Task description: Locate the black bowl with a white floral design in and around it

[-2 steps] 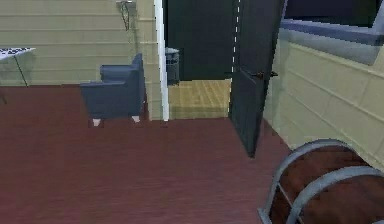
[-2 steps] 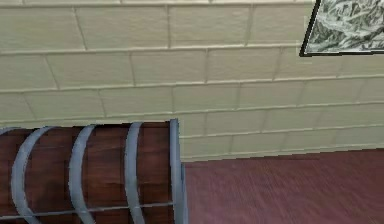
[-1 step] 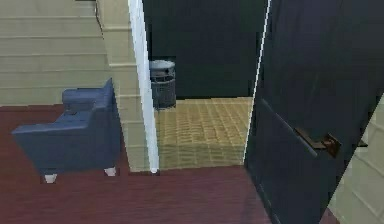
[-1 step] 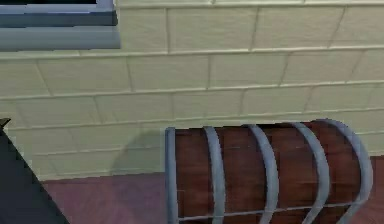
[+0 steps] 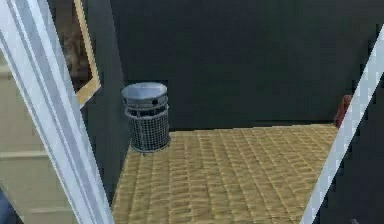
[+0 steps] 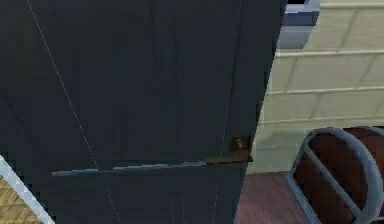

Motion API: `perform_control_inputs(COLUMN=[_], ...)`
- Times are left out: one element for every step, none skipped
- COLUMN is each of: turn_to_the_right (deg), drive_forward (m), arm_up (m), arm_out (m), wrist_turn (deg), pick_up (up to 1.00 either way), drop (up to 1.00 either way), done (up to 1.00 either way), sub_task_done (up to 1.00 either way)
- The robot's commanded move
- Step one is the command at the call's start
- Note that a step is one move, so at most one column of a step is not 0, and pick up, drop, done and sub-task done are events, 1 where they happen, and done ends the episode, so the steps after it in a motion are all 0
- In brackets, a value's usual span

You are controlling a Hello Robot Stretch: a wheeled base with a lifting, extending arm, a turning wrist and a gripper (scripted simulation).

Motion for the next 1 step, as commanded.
perform_control_inputs(turn_to_the_right=[0.0], drive_forward=[0.75], arm_up=[0.0], arm_out=[0.0], wrist_turn=[0.0], pick_up=[0.0], drop=[0.0], done=[0.0], sub_task_done=[0.0])
